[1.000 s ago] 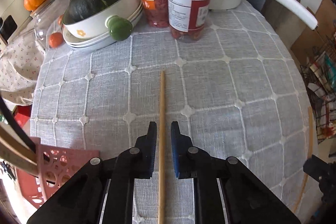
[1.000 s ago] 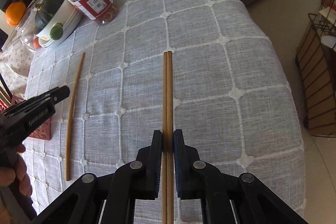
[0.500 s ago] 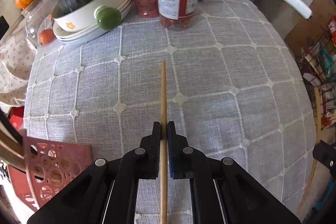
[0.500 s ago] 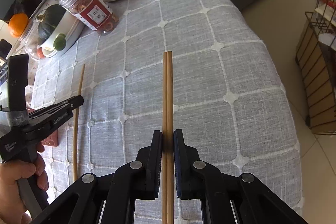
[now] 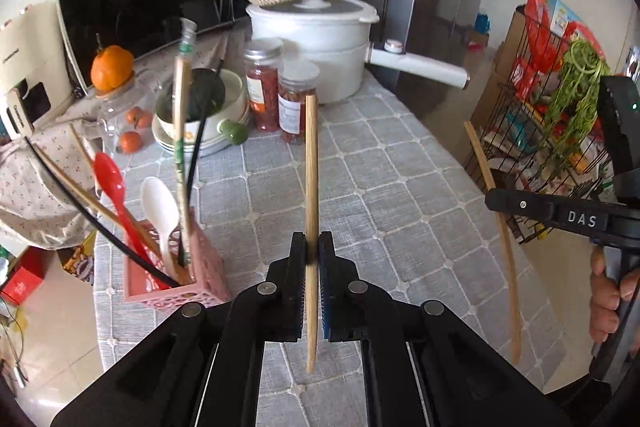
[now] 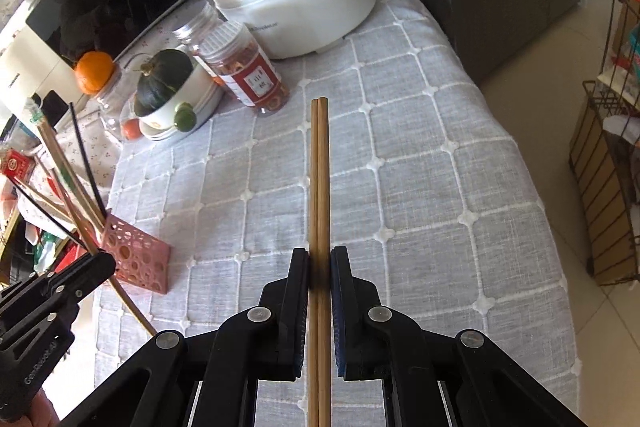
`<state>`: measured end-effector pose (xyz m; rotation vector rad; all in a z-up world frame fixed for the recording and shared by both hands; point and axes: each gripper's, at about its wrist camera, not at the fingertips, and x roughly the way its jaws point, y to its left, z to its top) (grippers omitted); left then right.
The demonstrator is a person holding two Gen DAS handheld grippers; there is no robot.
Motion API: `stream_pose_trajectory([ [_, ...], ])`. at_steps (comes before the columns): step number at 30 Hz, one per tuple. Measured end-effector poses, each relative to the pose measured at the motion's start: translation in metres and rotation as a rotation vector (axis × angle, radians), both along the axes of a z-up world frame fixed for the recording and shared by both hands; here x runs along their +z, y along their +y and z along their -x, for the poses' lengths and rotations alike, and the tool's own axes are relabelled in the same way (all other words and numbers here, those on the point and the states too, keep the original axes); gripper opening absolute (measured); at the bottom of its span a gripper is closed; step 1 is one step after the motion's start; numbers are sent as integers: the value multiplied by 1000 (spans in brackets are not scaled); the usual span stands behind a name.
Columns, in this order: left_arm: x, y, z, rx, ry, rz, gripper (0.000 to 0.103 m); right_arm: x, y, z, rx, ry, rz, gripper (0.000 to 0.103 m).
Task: Organize utensils
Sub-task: 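Lower the wooden chopstick into the basket and open the left gripper while the right carries its chopstick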
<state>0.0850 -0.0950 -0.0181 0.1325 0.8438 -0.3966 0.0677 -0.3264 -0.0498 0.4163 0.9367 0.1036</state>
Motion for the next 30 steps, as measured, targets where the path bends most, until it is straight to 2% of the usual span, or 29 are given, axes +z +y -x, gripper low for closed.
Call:
stream_pose_trajectory([
  [9,54,66,27,80,-143,213,6,25,39,13,55,-107,10,7],
  [14,89,100,45,138,-330,286,6,35,60,10,65,-169,11,7],
  [16,95,112,48,166,-400,314,6,37,69,7,67,-193,18,7],
  [19,92,125,43,219,-467,313,6,36,82,0,73,-211,15,7],
  [26,57,138,9,286,-430,309,6,31,112,-16,77,-229,-8,7],
  [30,38,133,-7,283,-388,266,6,31,122,-22,66,-247,-22,7],
])
